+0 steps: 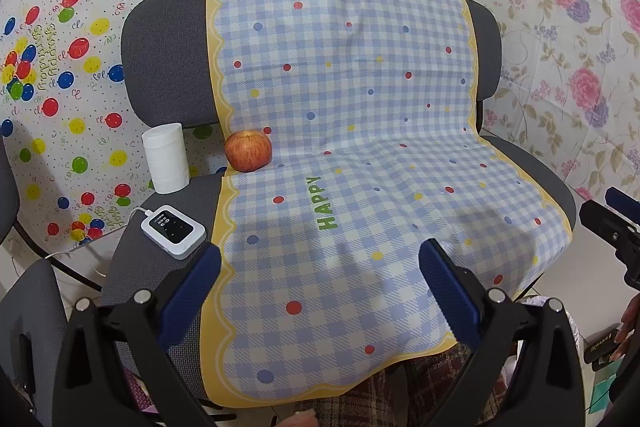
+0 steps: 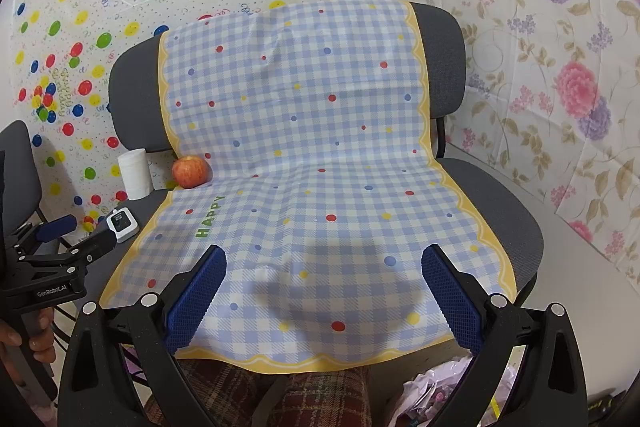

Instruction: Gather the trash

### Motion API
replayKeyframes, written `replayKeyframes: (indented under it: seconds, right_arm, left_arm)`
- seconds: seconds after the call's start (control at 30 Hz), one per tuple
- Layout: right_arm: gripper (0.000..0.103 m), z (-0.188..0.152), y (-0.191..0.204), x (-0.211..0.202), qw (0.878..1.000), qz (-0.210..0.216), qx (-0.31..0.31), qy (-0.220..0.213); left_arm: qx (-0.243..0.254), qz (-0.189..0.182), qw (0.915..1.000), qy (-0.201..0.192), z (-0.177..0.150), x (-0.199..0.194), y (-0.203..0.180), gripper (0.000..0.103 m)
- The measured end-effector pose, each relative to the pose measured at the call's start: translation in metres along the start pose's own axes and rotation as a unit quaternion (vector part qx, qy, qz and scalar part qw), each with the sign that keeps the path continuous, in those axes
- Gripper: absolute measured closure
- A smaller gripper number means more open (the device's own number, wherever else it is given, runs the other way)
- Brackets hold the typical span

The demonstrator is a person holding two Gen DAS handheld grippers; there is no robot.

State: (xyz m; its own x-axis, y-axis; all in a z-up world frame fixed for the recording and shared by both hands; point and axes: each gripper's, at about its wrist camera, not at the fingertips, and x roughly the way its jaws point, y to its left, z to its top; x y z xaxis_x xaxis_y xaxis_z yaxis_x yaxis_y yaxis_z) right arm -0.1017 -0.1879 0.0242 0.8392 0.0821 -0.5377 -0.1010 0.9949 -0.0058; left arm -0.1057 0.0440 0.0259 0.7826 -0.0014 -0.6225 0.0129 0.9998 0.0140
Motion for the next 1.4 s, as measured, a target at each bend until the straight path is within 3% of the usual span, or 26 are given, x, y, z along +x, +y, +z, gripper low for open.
replayKeyframes:
  seconds: [1.4]
  right_arm:
    - [0.006, -0.002, -0.007, 0.014, 1.000, 0.000, 0.008, 0.012]
  left_arm:
    - [0.012, -0.017, 0.9998, 0.004, -0.001, 0.011, -0.002, 0.007]
